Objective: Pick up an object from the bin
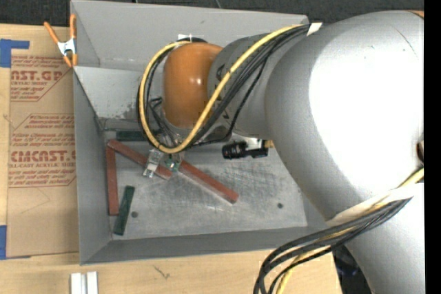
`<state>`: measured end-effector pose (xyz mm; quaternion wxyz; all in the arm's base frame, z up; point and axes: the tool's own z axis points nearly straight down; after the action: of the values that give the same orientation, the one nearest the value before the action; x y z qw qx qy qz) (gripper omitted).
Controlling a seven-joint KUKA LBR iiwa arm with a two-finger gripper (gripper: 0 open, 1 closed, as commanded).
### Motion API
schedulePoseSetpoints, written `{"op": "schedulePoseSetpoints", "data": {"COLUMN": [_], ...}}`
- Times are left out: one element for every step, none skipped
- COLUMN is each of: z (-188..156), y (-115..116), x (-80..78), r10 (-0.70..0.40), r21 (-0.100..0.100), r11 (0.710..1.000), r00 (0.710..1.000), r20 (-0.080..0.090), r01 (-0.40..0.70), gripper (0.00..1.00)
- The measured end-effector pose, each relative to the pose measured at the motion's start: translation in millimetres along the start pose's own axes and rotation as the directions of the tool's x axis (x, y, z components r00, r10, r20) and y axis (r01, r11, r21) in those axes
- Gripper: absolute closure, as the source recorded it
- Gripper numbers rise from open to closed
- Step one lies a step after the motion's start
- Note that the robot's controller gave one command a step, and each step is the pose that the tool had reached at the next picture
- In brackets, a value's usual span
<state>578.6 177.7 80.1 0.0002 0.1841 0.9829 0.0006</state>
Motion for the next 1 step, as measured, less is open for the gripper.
{"op": "schedulePoseSetpoints", "data": {"z": [0.0], "y": [0.0], "x": [0.0], "r10": [0.0], "r21": [0.0], "r11": [1.0], "r00": [1.0], "r20": [0.0], "r01": [0.0], "gripper": [1.0]}}
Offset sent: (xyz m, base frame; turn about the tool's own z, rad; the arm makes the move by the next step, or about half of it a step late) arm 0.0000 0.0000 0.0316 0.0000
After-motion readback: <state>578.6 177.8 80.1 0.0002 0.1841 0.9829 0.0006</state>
